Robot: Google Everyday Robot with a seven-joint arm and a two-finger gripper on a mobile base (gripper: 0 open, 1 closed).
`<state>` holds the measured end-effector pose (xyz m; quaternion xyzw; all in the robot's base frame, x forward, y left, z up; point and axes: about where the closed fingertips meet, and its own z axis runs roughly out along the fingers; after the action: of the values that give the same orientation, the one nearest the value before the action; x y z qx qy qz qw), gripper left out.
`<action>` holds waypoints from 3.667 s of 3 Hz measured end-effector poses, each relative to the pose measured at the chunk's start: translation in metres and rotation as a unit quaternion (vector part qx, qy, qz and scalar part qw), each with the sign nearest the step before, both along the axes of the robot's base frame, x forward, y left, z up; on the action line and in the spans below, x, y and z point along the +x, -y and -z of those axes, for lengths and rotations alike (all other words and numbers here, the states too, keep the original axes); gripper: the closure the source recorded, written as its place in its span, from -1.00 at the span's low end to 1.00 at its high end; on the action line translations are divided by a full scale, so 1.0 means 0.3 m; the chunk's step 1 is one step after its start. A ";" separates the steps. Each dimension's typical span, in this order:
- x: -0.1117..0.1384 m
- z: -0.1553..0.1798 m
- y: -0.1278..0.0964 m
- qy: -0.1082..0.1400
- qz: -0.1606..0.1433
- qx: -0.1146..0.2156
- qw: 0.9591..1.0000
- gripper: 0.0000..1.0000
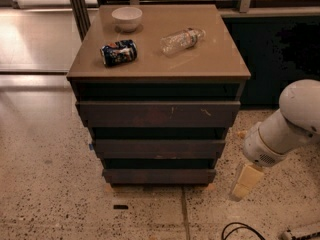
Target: Open middle drawer
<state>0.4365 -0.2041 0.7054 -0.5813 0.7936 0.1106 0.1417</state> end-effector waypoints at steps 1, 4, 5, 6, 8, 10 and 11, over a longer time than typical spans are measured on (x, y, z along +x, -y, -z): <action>0.031 0.122 -0.036 -0.004 -0.001 0.024 1.000 -1.00; 0.067 0.282 -0.102 0.012 -0.008 0.065 0.998 -1.00; 0.102 0.397 -0.172 0.032 -0.008 0.070 0.997 -1.00; 0.141 0.502 -0.227 0.053 -0.002 0.051 0.997 -1.00; 0.179 0.499 -0.244 0.070 0.012 0.054 0.996 -1.00; 0.322 0.565 -0.274 0.100 -0.002 0.048 0.994 -1.00; 0.390 0.638 -0.288 0.098 -0.015 0.044 0.994 -1.00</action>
Offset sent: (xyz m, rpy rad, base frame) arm 0.0075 0.0095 -0.0308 0.0407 0.0069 0.0028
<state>0.5534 -0.1178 0.5140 -0.5942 0.7615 0.0903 0.2426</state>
